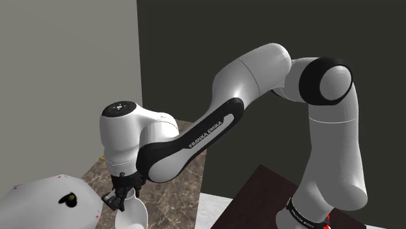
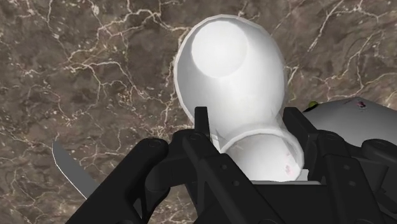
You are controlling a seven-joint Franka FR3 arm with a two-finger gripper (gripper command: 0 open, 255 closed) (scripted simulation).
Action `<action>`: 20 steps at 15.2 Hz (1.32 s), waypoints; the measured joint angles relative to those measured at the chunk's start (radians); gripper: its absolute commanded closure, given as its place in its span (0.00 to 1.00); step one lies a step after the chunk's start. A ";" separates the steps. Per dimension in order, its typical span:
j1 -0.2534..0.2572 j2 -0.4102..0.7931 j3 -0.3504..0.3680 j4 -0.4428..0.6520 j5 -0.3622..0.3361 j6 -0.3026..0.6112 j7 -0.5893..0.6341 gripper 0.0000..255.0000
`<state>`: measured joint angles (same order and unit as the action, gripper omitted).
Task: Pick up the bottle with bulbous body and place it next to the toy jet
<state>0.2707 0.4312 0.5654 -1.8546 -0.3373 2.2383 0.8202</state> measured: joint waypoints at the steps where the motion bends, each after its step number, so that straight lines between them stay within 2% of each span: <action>1: -0.001 -0.005 0.002 0.002 0.004 -0.006 -0.002 1.00; 20: -0.031 -0.122 0.047 0.110 0.098 -0.210 -0.068 1.00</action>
<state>0.2397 0.3091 0.6119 -1.7448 -0.2394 2.0285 0.7517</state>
